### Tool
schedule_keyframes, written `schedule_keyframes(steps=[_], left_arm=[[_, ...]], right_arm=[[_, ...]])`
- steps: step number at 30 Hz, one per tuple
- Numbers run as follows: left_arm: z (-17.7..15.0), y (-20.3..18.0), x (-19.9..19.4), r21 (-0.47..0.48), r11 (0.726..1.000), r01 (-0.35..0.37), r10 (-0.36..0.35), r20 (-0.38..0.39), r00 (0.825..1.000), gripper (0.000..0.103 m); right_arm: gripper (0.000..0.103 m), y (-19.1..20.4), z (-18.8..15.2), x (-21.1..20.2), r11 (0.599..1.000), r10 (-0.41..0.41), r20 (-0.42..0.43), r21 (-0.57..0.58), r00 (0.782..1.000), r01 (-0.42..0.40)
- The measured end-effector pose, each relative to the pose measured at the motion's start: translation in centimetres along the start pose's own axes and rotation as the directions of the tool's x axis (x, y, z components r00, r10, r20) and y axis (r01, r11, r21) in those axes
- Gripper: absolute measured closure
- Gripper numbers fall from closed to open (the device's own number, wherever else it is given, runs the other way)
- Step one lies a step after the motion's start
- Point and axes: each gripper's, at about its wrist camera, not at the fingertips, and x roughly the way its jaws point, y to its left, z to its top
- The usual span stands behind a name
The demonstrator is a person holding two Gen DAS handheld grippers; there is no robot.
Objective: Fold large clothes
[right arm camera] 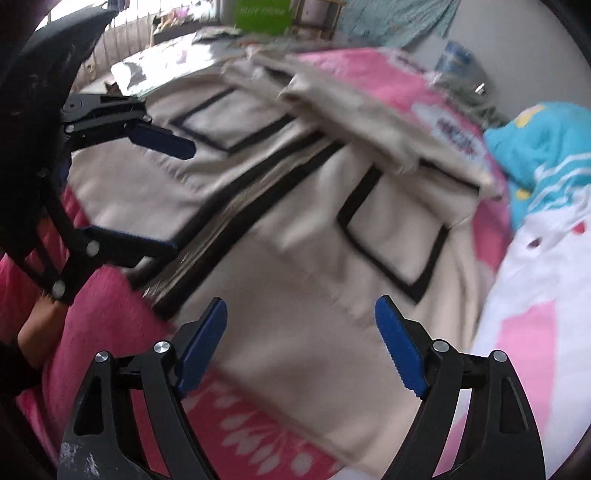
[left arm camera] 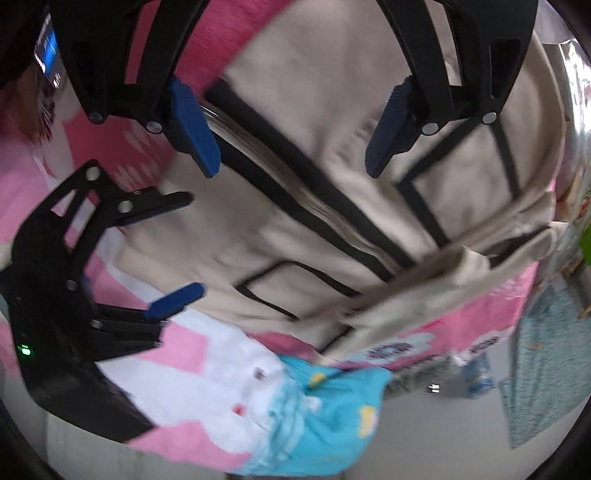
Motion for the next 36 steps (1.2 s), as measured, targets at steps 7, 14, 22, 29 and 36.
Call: schedule_keyframes(steps=[7,14,22,29,36], left_arm=[[-2.5,-1.5,1.2,0.0,1.0,0.02,-0.02,-0.064,0.998,0.013],[-2.0,-0.8,-0.6,-0.032,0.998,0.048,-0.049,-0.034,0.998,0.013],[-2.8,-1.0,1.9,-0.007,1.0,0.019,-0.02,-0.107,0.994,0.005],[-2.3,-1.9,0.8,0.031,0.998,0.063,-0.06,-0.099,0.993,0.005],[-2.9,-2.5,1.8,0.103,0.995,0.015,-0.001,-0.13,0.992,0.005]], right_arm=[[0.019,2.9,-1.0,1.1,0.987,-0.085,0.039,-0.134,0.996,0.089],[0.019,1.4,-0.7,0.1,0.997,-0.041,0.078,-0.068,0.996,0.047],[0.019,1.5,-1.2,1.0,0.998,-0.027,0.038,-0.061,0.999,0.029],[0.018,1.8,-1.3,-0.3,0.996,0.022,0.061,-0.088,0.998,-0.017],[0.018,2.0,-2.0,0.2,0.993,-0.013,0.01,-0.113,1.0,0.014]])
